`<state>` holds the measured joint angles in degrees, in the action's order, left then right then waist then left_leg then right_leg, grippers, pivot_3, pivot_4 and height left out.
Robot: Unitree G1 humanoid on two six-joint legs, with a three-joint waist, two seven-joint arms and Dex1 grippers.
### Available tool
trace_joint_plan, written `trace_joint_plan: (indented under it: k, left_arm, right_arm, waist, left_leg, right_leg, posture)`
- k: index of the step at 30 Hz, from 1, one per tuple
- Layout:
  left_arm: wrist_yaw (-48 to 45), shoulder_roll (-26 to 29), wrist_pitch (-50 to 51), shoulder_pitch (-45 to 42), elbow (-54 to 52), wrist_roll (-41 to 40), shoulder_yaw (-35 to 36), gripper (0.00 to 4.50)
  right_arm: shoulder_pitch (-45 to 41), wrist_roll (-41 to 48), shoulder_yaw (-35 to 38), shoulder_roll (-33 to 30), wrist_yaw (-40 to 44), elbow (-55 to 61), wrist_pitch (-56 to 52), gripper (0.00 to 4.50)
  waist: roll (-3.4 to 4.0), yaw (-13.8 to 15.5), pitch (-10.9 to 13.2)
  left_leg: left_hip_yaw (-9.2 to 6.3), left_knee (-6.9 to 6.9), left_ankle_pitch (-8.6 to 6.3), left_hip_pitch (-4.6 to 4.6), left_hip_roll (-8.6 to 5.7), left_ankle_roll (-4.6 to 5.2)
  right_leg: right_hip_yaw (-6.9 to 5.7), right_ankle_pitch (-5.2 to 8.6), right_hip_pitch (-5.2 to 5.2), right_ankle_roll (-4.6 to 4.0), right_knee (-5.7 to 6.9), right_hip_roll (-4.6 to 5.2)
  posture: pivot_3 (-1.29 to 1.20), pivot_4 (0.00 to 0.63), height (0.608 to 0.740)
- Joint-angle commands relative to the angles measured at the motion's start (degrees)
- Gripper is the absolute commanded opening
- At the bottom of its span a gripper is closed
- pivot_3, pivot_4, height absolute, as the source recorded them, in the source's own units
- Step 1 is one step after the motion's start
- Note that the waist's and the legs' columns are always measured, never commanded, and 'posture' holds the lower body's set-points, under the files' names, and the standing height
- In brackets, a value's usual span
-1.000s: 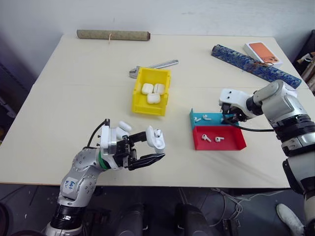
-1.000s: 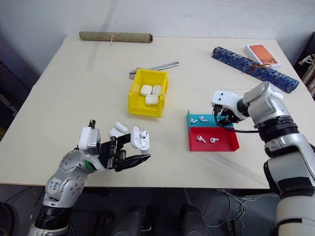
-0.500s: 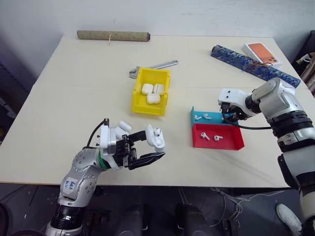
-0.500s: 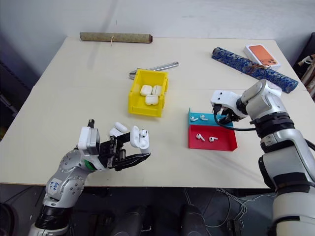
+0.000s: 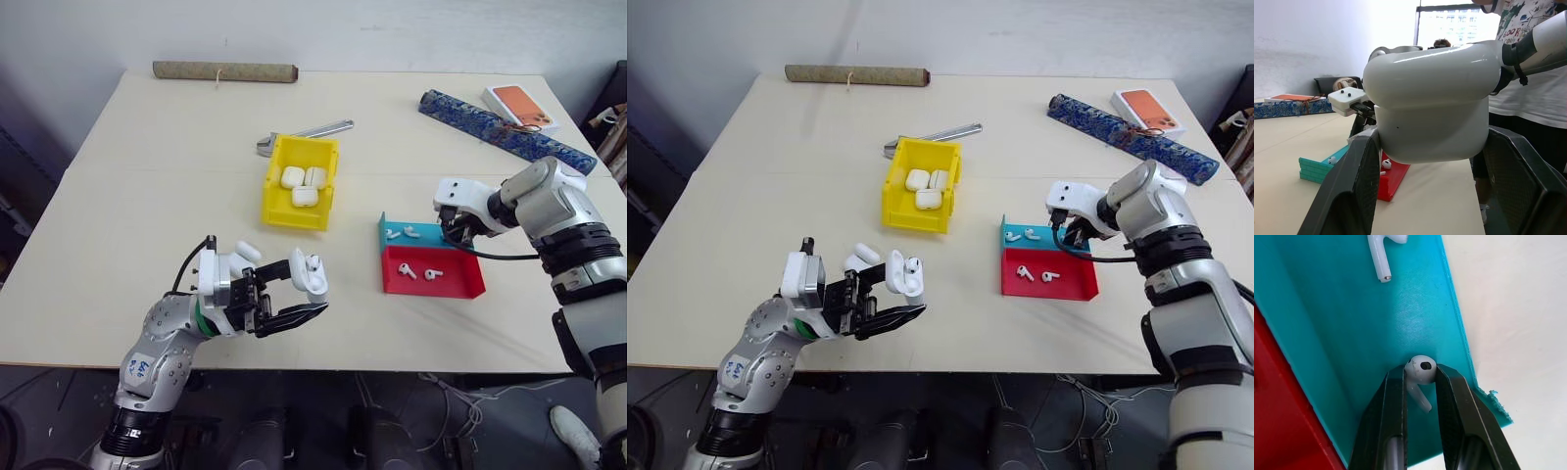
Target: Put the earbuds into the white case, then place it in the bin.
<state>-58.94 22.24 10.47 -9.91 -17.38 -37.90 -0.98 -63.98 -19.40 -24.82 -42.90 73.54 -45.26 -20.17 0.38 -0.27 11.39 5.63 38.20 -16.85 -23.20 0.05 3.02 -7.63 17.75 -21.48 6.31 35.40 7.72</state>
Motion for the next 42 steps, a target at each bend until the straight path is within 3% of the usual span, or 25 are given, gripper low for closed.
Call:
trace_joint_plan:
  k: [1,5,8,11,14,19,22,26,42]
  left_arm:
    - [-0.28,0.01,-0.83,-0.84,-0.98,-0.48,0.65,2.74]
    - [-0.68,-0.52,-0.88,-2.46,0.21,-0.44,0.15,2.74]
    - [-1.27,-1.15,-1.35,-4.13,1.71,-0.06,-0.21,2.74]
    - [-1.25,-2.36,-1.75,-6.49,3.61,0.18,-0.39,2.74]
    - [-1.44,-3.45,-2.27,-8.59,5.53,0.84,-1.03,2.74]
    - [-1.32,-5.69,-2.65,-11.33,7.14,1.87,-2.38,2.74]
    - [-1.24,-6.51,-2.85,-12.06,7.61,2.45,-2.84,2.74]
    - [-0.81,-7.34,-2.85,-12.27,7.59,2.53,-2.86,2.74]
    - [-1.04,-6.51,-3.93,-11.88,8.16,4.07,-2.68,2.74]
  right_arm:
    - [-0.21,3.06,3.71,-0.66,1.53,2.93,-1.31,0.41]
    - [-1.77,11.57,11.18,-1.75,5.60,8.97,-3.69,0.41]
    - [0.62,25.22,20.19,-1.80,13.51,18.37,-10.60,0.41]
    - [6.31,41.37,29.65,-0.22,16.03,32.36,-23.74,0.41]
    - [10.23,58.19,39.23,4.62,10.22,43.39,-38.68,0.41]
    - [15.95,72.59,43.85,11.20,-3.73,55.71,-54.16,0.41]
    - [18.35,77.29,44.79,14.89,-11.46,59.58,-56.82,0.41]
    - [21.89,80.34,43.44,15.39,-15.79,62.70,-56.05,0.41]
    - [24.50,86.19,38.81,13.93,-21.88,64.04,-50.45,0.41]
  waist:
    - [0.00,0.00,0.00]
    - [0.01,0.04,0.01]
    - [0.01,0.15,0.01]
    - [-0.03,0.59,-0.01]
    - [-0.06,0.49,-0.02]
    - [-0.06,0.25,-0.02]
    - [-0.06,0.24,-0.02]
    - [-0.06,0.24,-0.03]
    - [-0.07,0.26,-0.03]
  left_leg:
    - [0.00,0.00,0.00,0.00,0.00,0.00]
    - [0.02,-0.01,0.00,-0.02,0.00,0.00]
    - [0.01,-0.02,0.00,-0.02,0.02,0.00]
    - [-0.11,-0.01,0.00,-0.03,0.02,0.01]
    - [-0.22,0.02,-0.01,-0.03,0.00,0.02]
    - [-0.23,0.00,0.00,-0.03,-0.04,0.04]
    - [-0.20,-0.01,0.00,-0.03,-0.09,0.03]
    - [-0.15,-0.03,0.01,-0.03,-0.15,0.06]
    - [-0.14,-0.04,0.05,-0.04,-0.21,0.15]
  right_leg:
    - [0.00,0.00,0.00,0.00,0.00,0.00]
    - [0.02,0.00,-0.05,0.00,0.02,0.00]
    - [0.01,0.00,-0.04,0.00,0.02,-0.02]
    - [-0.05,0.00,0.00,0.00,0.02,0.00]
    - [-0.07,-0.01,0.08,0.00,-0.01,0.15]
    - [-0.11,-0.01,0.03,-0.01,0.10,0.48]
    - [-0.11,0.00,0.00,0.00,0.12,0.49]
    - [-0.10,0.00,-0.03,0.00,0.14,0.47]
    - [-0.08,-0.01,-0.02,0.00,0.13,0.30]
  posture:
    - [0.00,0.150,0.740]
    - [0.00,0.150,0.740]
    - [0.00,0.150,0.740]
    - [0.00,0.150,0.740]
    - [0.00,0.150,0.740]
    - [0.00,0.150,0.740]
    - [0.00,0.150,0.740]
    - [0.00,0.150,0.740]
    - [0.00,0.150,0.740]
